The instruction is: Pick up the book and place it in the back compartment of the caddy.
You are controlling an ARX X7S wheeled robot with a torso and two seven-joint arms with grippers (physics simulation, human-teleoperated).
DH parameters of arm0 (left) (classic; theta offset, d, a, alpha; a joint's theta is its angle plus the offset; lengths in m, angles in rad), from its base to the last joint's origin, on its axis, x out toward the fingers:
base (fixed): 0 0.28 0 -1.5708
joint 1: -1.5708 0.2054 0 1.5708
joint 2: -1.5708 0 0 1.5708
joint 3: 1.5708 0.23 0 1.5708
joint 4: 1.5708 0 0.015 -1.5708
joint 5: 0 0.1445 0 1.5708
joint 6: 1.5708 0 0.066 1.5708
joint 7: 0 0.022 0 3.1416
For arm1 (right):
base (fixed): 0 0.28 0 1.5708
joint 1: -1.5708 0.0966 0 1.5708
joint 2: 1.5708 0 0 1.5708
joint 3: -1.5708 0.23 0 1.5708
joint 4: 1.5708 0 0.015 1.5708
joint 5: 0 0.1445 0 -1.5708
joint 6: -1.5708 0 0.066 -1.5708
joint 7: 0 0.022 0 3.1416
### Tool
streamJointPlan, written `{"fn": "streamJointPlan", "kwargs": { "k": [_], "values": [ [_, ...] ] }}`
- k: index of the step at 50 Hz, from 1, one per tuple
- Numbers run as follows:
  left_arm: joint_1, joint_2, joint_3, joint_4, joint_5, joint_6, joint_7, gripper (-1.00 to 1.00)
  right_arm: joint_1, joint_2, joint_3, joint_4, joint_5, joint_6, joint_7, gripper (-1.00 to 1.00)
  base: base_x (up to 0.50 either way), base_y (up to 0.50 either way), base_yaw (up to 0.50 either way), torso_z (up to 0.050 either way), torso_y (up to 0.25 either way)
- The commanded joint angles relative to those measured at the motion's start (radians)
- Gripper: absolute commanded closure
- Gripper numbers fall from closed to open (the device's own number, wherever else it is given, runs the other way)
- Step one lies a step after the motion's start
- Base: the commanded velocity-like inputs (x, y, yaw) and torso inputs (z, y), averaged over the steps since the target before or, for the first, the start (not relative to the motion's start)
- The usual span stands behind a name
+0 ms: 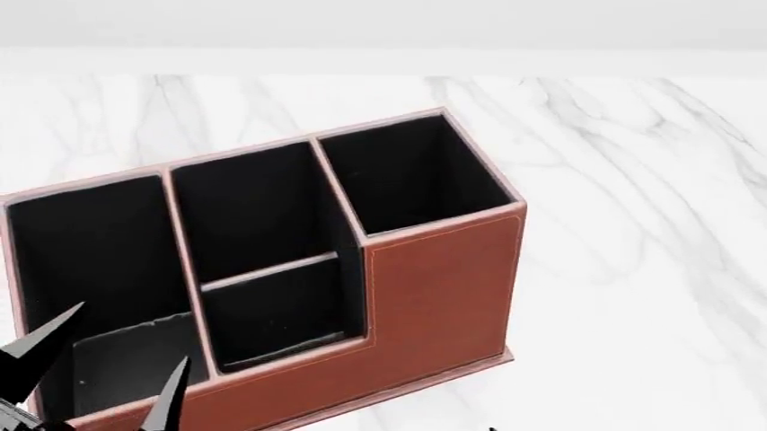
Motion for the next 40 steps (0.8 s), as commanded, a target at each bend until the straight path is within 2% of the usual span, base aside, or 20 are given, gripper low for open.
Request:
{"fn": "streamJointPlan", "kwargs": {
  "k": [1, 14, 18, 30, 40],
  "values": [
    [-0.097, 0.014, 0.075, -0.110, -0.030, -0.068, 0.135, -1.00, 0.004, 0.001, -0.003, 0.006, -0.007, -0.001, 0.004, -1.00, 0.00, 0.00, 0.00, 0.000, 0.000],
    [-0.187, 0.032, 0.161, -0.212, -0.039, -0.144, 0.291, -1.00, 0.005, 0.006, -0.007, 0.004, -0.004, 0.000, 0.007, -1.00, 0.00, 0.00, 0.00, 0.000, 0.000],
    [-0.195, 0.032, 0.171, -0.215, -0.042, -0.156, 0.310, -1.00, 0.008, 0.006, -0.010, 0.007, -0.002, 0.001, 0.007, -1.00, 0.00, 0.00, 0.00, 0.000, 0.000],
    [-0.194, 0.032, 0.183, -0.255, -0.169, -0.135, 0.495, -1.00, 0.012, 0.009, -0.017, 0.009, -0.002, 0.006, 0.007, -1.00, 0.00, 0.00, 0.00, 0.000, 0.000],
    [-0.194, 0.034, 0.205, -0.267, -0.179, -0.130, 0.556, -1.00, 0.014, 0.010, -0.018, 0.011, -0.003, 0.004, 0.012, -1.00, 0.00, 0.00, 0.00, 0.000, 0.000]
  ]
}}
